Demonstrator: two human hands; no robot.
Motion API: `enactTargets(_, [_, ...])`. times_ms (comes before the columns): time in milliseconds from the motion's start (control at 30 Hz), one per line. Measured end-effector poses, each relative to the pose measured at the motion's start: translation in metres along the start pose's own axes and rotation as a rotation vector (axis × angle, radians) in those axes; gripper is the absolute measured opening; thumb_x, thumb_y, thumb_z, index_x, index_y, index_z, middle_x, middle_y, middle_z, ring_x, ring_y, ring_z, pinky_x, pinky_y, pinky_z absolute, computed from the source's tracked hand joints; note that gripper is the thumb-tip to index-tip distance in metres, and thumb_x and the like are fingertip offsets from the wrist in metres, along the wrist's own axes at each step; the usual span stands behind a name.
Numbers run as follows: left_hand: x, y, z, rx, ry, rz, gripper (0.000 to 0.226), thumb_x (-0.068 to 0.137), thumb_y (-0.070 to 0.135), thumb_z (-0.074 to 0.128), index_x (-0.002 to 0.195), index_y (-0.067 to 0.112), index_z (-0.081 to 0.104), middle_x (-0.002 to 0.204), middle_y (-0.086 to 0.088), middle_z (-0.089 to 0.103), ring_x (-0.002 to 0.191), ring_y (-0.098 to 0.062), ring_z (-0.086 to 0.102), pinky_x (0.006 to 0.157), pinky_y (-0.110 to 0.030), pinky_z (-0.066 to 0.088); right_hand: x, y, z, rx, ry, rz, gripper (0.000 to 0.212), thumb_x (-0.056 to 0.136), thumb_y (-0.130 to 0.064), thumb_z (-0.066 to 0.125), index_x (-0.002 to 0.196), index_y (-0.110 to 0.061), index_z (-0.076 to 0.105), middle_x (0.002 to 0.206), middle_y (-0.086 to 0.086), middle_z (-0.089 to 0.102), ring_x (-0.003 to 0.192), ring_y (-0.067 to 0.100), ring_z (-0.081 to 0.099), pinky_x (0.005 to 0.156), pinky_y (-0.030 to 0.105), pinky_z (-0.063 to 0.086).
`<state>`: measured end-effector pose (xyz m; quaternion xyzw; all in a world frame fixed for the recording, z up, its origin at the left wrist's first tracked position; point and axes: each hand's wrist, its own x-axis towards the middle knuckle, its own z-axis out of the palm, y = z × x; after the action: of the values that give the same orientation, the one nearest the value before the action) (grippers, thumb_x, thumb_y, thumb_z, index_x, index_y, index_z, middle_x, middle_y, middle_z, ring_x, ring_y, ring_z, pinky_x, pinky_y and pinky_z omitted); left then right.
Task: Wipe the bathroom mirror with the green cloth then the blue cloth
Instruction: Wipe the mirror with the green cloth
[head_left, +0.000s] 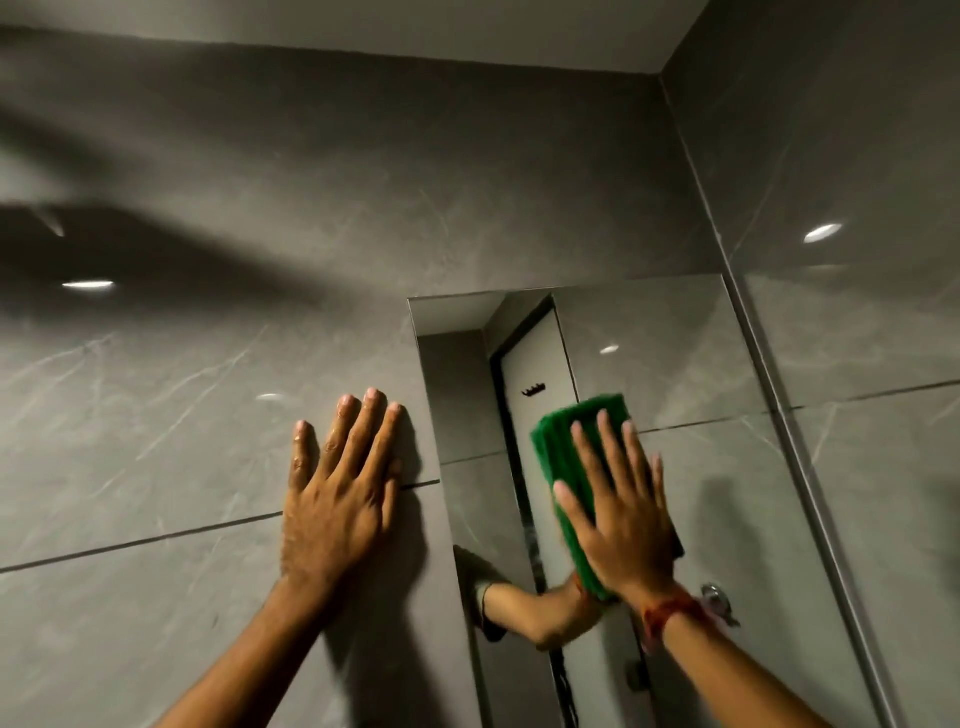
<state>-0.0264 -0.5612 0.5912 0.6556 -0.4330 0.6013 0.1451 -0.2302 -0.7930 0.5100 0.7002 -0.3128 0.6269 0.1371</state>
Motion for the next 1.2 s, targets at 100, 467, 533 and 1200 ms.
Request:
enactTargets(100, [0.001,0.002,0.001,-0.006,0.010,-0.006,0.069,0.100,0.049,0.023,0.162,0.020,0.018,0.172,-0.007,0.012,0.160,-0.029,0.011,0.126,-0.062,0.015,0.090,-0.023,-0.020,0.044,0.064,0.168,0.069,0.100,-0.062,0.023,0.163,-0.034,0.014,0.173,0.000,0.009,0.161,0.027,0.010,0.127,0.060,0.014])
enactTargets(467, [-0.020,0.013,0.010,-0.048,0.082,-0.092,0.064,0.103,0.040,0.027,0.162,0.015,0.020,0.171,-0.005,0.017,0.160,-0.025,0.013,0.128,-0.056,0.016,-0.028,-0.093,0.025,-0.021,0.034,-0.393,0.068,0.100,-0.063,0.032,0.162,-0.041,0.012,0.174,-0.005,0.006,0.162,0.027,0.005,0.128,0.058,0.005])
enactTargets(533, [-0.030,0.018,0.012,-0.064,0.071,-0.096,0.065,0.103,0.041,0.025,0.162,0.014,0.018,0.172,-0.006,0.015,0.160,-0.025,0.011,0.128,-0.056,0.014,-0.100,-0.073,0.036,-0.061,-0.015,-0.430,0.069,0.099,-0.064,0.035,0.161,-0.042,0.016,0.174,-0.005,0.008,0.162,0.027,0.005,0.128,0.057,0.005])
enactTargets(1200, [-0.059,0.041,0.024,-0.056,0.033,0.007,0.070,0.105,0.052,0.019,0.164,0.017,0.005,0.173,-0.004,0.007,0.161,-0.028,0.007,0.127,-0.060,0.007,-0.141,-0.022,0.026,0.021,0.008,0.214,0.065,0.104,-0.056,0.029,0.163,-0.031,0.018,0.172,0.006,0.015,0.160,0.033,0.014,0.127,0.060,0.011])
